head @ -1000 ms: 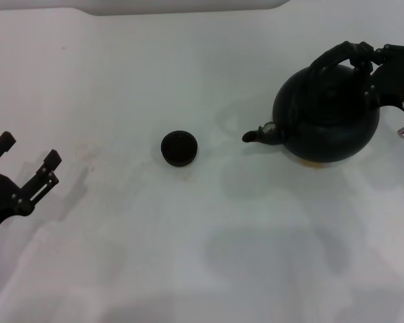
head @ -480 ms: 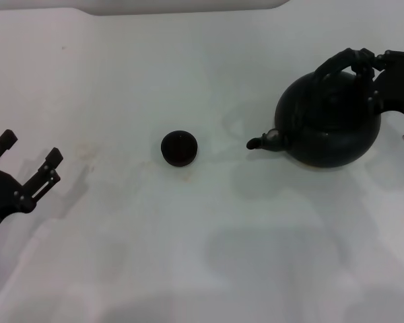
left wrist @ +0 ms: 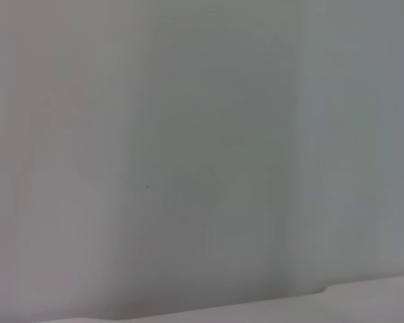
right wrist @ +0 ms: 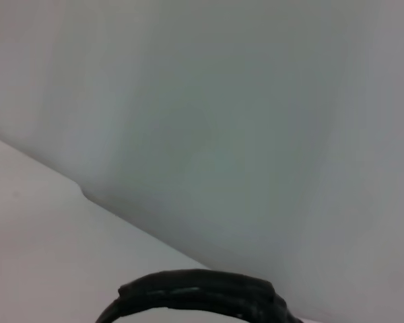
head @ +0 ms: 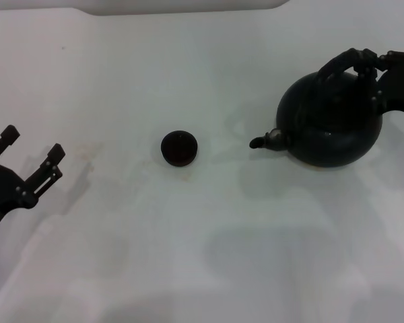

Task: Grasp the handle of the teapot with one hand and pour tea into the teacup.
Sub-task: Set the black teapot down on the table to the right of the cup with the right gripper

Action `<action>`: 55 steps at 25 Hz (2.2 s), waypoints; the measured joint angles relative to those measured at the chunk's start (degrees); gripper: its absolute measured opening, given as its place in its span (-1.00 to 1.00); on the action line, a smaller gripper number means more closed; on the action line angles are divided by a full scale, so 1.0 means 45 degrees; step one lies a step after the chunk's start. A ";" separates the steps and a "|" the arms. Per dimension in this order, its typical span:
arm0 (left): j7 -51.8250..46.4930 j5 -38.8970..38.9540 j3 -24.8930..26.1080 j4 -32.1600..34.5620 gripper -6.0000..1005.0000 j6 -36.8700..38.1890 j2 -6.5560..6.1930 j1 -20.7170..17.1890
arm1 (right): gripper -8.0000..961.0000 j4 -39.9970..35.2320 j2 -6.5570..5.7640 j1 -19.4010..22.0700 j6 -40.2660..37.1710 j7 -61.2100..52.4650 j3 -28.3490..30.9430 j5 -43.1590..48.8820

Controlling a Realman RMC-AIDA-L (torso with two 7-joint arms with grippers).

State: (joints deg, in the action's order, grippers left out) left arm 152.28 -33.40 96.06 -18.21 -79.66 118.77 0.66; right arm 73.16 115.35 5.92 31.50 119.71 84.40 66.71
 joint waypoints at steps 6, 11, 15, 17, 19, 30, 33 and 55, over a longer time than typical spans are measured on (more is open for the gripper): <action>-0.0007 -0.0001 0.0000 0.0006 0.72 0.0036 -0.0007 0.0108 | -0.75 -0.0021 -0.0016 -0.0031 0.0036 0.0000 0.0046 -0.0038; -0.0029 -0.0001 0.0001 0.0003 0.72 0.0086 -0.0007 0.0150 | -0.75 -0.0211 -0.0035 -0.0159 0.0042 0.0014 0.0054 -0.0040; -0.0034 -0.0001 0.0000 -0.0025 0.72 0.0143 -0.0007 0.0162 | -0.75 -0.0376 -0.0044 -0.0214 0.0047 0.0102 0.0070 -0.0040; -0.0043 -0.0001 0.0000 -0.0042 0.72 0.0146 -0.0007 0.0165 | -0.75 -0.0456 -0.0046 -0.0253 0.0068 0.0129 0.0073 -0.0041; -0.0050 -0.0001 0.0001 -0.0052 0.72 0.0146 -0.0007 0.0166 | -0.75 -0.0522 -0.0047 -0.0302 0.0120 0.0131 0.0084 -0.0041; -0.0052 0.0000 0.0001 -0.0091 0.72 0.0145 -0.0007 0.0166 | -0.74 -0.0610 -0.0064 -0.0320 0.0183 0.0148 0.0228 -0.0040; -0.0053 -0.0001 0.0000 -0.0087 0.72 0.0143 -0.0007 0.0167 | -0.74 -0.0624 -0.0056 -0.0320 0.0199 0.0145 0.0275 -0.0039; 0.0025 -0.0001 0.0145 -0.0050 0.72 0.0163 -0.0028 0.0186 | -0.41 -0.1088 -0.0088 0.0155 0.2916 0.0019 0.1950 -0.0007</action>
State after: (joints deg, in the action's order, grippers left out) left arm 152.40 -33.40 96.72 -18.44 -78.92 118.65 1.49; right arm 68.27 114.95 6.61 44.62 119.79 93.17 66.68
